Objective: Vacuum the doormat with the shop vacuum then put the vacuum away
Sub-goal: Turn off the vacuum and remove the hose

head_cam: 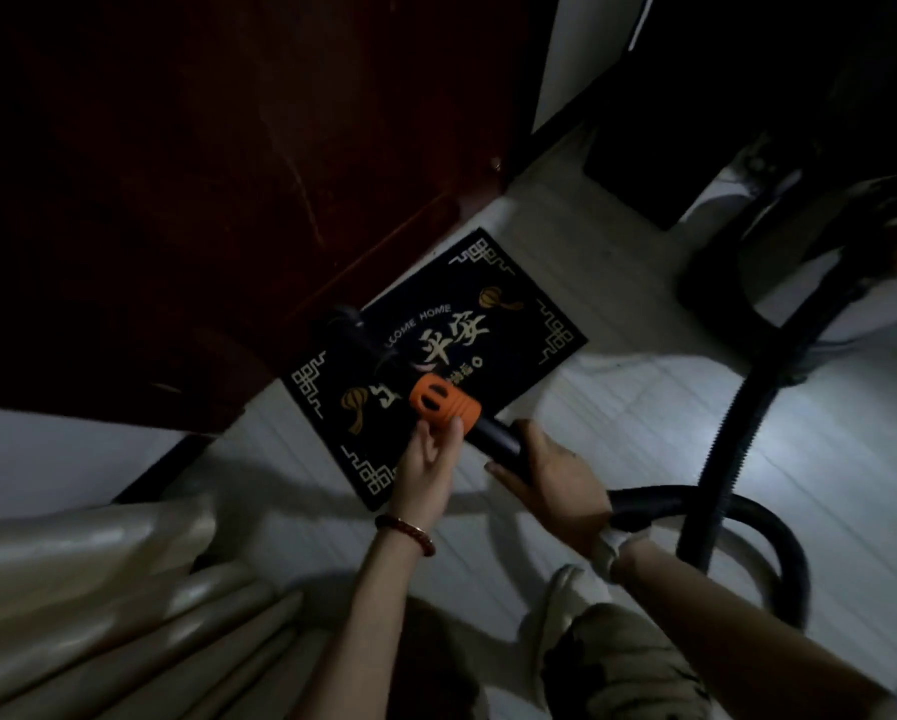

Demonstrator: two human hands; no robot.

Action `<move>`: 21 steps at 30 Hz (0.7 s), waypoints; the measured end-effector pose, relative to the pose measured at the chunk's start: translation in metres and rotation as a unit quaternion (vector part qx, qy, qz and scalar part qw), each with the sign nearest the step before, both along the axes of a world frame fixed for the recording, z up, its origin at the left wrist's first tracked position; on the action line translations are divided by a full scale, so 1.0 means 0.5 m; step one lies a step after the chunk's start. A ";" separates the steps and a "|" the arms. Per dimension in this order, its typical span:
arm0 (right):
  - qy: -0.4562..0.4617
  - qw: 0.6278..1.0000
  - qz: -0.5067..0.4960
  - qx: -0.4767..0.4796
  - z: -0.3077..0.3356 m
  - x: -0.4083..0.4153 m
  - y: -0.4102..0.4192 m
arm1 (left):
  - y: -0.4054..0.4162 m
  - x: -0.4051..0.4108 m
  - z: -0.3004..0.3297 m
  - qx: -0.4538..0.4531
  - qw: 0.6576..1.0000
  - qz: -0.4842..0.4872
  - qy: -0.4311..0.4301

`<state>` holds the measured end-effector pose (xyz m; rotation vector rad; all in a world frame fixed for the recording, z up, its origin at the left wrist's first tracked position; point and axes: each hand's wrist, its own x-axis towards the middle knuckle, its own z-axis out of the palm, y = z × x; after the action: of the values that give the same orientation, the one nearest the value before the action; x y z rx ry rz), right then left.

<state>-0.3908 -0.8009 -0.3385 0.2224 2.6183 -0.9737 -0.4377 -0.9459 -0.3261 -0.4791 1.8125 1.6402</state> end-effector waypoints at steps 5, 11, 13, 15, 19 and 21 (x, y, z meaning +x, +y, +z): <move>0.009 0.997 -0.046 -0.059 0.194 0.053 0.036 | 0.093 0.019 0.214 0.047 0.998 0.047 0.001; 0.002 0.991 -0.055 -0.121 0.343 0.107 0.151 | 0.213 0.046 0.392 0.107 0.994 0.037 -0.008; -0.004 0.990 -0.034 -0.137 0.372 0.117 0.202 | 0.256 0.028 0.427 0.124 0.991 0.056 0.010; -0.027 0.990 -0.038 -0.134 0.391 0.121 0.257 | 0.294 0.009 0.454 0.105 0.993 0.054 0.026; -0.021 0.972 -0.156 -0.176 0.436 0.080 0.344 | 0.353 -0.030 0.483 0.061 0.994 0.046 0.078; 0.013 0.951 -0.224 -0.214 0.475 0.017 0.378 | 0.387 -0.043 0.500 0.042 0.995 -0.006 0.095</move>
<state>-0.3824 -0.6116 -0.1012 0.7135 2.3416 -1.6701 -0.4594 -0.7524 -0.0763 -0.2823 1.8670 1.7970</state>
